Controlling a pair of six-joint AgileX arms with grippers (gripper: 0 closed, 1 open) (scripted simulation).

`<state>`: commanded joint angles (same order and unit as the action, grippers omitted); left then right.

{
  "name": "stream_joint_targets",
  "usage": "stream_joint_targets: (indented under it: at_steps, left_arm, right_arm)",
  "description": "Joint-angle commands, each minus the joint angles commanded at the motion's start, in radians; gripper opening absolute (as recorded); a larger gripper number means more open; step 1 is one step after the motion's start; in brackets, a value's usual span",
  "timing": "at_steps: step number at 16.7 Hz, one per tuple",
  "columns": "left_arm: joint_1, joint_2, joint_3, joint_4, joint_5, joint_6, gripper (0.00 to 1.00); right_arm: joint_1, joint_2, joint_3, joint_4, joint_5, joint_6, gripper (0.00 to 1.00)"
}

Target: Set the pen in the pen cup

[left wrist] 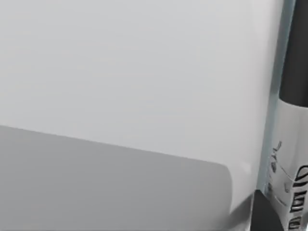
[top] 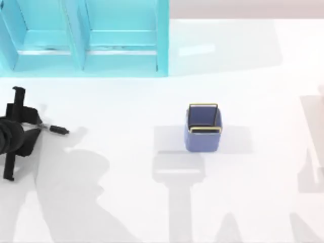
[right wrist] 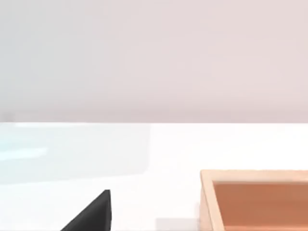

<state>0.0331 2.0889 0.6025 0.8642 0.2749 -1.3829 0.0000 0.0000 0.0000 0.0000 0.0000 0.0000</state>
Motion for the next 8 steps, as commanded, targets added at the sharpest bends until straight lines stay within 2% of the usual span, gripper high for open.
stream_joint_targets:
  at_steps: [3, 4, 8]
  left_arm:
    - [0.000, 0.000, 0.000, 0.000, 0.000, 0.000, 0.00]
    - [0.028, -0.242, 0.032, -0.494, -0.022, 0.089, 0.00]
    - [0.032, -0.306, 0.028, -0.560, -0.018, 0.094, 0.00]
  right_arm:
    - [0.000, 0.000, 0.000, 0.000, 0.000, 0.000, 1.00]
    - [0.000, 0.000, 0.000, 0.000, 0.000, 0.000, 1.00]
    - [0.000, 0.000, 0.000, 0.000, 0.000, 0.000, 1.00]
